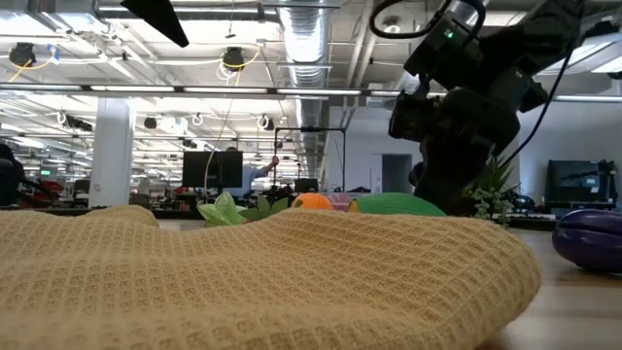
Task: Pick and placing Produce into tupperware
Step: Put the right peach in the transparent bin
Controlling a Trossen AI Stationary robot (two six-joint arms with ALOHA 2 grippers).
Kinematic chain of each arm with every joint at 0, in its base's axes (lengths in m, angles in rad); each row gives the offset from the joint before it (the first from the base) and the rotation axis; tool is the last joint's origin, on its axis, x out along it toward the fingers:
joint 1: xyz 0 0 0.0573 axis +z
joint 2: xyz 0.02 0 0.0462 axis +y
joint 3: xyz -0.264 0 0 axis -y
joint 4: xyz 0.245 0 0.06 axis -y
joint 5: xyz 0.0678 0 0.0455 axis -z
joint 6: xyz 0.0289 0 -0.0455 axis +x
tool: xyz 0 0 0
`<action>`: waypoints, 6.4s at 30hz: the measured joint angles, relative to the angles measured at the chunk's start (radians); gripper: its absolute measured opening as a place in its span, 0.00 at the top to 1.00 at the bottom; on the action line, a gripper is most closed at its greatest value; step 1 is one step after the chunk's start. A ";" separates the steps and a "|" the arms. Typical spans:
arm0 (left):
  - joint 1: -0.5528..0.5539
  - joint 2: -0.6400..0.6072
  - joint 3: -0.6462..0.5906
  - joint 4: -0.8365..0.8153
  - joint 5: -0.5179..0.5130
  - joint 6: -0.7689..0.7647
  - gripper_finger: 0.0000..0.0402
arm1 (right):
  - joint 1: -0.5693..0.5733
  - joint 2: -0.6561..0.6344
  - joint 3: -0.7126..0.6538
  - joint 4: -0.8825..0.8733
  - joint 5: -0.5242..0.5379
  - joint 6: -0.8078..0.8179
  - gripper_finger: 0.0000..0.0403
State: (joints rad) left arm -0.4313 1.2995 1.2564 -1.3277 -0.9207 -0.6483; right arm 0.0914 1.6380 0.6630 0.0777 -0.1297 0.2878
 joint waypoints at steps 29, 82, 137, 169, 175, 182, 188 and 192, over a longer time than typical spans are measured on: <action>0.000 0.000 0.000 -0.027 0.018 -0.037 0.21 | -0.096 -0.352 -0.002 -0.605 0.001 -0.031 0.54; 0.014 0.000 0.000 -0.024 -0.071 -0.079 0.21 | 0.584 -0.298 -0.071 -0.700 0.161 0.605 0.35; 0.014 0.000 0.000 -0.027 -0.070 -0.072 0.21 | 0.358 -0.634 -0.071 -0.600 0.506 0.565 0.71; 0.014 0.000 0.000 -0.024 -0.119 -0.107 0.21 | -0.302 -0.473 -0.069 0.149 0.444 0.000 0.71; 0.014 0.000 0.000 -0.024 -0.135 -0.123 0.21 | -0.395 -0.334 -0.021 0.163 0.349 0.034 0.71; 0.014 0.000 0.000 -0.025 -0.135 -0.142 0.21 | -0.465 -0.172 0.100 0.139 0.257 0.034 0.71; 0.014 0.000 0.000 -0.027 -0.137 -0.169 0.21 | -0.513 -0.047 0.242 -0.068 0.231 0.021 0.71; 0.014 0.000 0.000 -0.027 -0.139 -0.185 0.21 | -0.536 0.018 0.314 -0.177 0.231 0.018 0.71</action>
State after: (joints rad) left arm -0.4169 1.2998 1.2568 -1.3548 -1.0602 -0.8336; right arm -0.4442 1.6556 0.9769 -0.0995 0.1011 0.3061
